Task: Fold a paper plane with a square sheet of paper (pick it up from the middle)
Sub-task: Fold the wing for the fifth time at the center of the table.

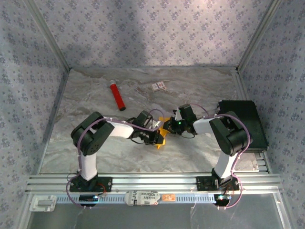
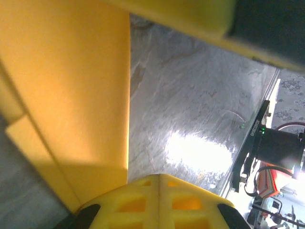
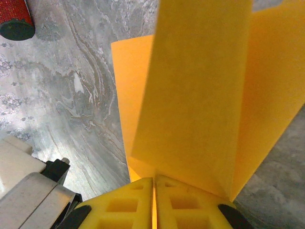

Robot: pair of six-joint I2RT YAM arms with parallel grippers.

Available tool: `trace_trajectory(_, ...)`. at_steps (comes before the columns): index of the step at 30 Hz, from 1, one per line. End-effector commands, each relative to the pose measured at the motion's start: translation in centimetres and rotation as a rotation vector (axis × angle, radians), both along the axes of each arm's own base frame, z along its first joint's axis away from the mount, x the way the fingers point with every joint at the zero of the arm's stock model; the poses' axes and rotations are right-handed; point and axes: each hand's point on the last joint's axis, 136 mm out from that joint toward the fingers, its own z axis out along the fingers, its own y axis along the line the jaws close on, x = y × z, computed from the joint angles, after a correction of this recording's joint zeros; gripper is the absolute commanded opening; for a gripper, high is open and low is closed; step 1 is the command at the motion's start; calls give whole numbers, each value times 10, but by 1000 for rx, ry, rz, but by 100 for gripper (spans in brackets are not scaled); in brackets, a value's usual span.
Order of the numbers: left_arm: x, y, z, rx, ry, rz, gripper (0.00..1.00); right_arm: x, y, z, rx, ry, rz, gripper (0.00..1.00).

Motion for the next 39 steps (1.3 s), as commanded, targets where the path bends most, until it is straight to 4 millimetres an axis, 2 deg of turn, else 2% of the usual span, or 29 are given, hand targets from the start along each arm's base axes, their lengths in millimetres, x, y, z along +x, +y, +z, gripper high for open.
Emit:
trace_trajectory(1, -34, 25, -23, 107, 88, -30, 5, -27, -22, -55, -181, 131, -31, 12)
trace_trajectory(11, -66, 55, -32, 178, 109, -46, 4, -26, -22, -53, -183, 126, -31, 12)
trace_trajectory(15, -67, 53, -18, 128, 90, -43, 3, -26, -21, -52, -180, 124, -31, 12)
trace_trajectory(20, -51, 35, 37, -18, -22, -36, 3, -26, -21, -50, -178, 121, -34, 12)
trace_trajectory(24, -32, 24, 61, -82, -65, 1, 4, -26, -20, -49, -177, 119, -36, 12)
trace_trajectory(26, -18, 19, 63, -86, -72, 27, 4, -26, -20, -49, -176, 120, -38, 12)
trace_trajectory(32, 24, 7, 48, -67, -80, 139, 4, -25, -16, -47, -154, 109, -36, 12)
trace_trajectory(39, 47, -4, 32, -28, -103, 170, 4, -25, -15, -43, -157, 106, -35, 12)
